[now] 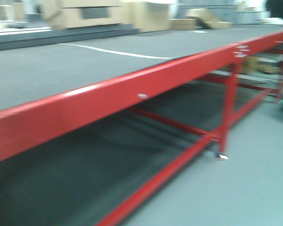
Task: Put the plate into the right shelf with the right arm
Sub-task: 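Drive the base to the steel shelf rack holding the plate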
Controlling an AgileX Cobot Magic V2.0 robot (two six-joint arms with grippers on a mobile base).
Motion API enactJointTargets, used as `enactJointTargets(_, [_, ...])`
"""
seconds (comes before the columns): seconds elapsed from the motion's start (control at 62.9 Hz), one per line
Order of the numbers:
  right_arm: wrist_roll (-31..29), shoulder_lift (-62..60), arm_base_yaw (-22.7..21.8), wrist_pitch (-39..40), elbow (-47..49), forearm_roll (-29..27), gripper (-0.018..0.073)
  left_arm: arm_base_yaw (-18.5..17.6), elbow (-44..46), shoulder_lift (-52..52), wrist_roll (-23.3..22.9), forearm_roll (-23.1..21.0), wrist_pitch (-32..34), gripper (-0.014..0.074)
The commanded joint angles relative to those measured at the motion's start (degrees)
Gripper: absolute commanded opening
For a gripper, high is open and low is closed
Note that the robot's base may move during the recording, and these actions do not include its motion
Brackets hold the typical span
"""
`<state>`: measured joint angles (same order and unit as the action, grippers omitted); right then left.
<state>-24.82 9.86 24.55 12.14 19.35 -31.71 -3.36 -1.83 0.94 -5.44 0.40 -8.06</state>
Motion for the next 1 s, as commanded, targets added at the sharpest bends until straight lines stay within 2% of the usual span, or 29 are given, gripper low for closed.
enactJointTargets(0.0, [-0.4, 0.6, -0.3, 4.7, 1.6, 0.3, 0.0055, -0.1, -0.5, 0.4, -0.3, 0.0, 5.2, -0.0047])
enactJointTargets(0.986, [-0.4, 0.6, -0.3, 4.7, 1.6, 0.3, 0.0055, -0.1, -0.5, 0.4, -0.3, 0.0, 5.2, -0.0047])
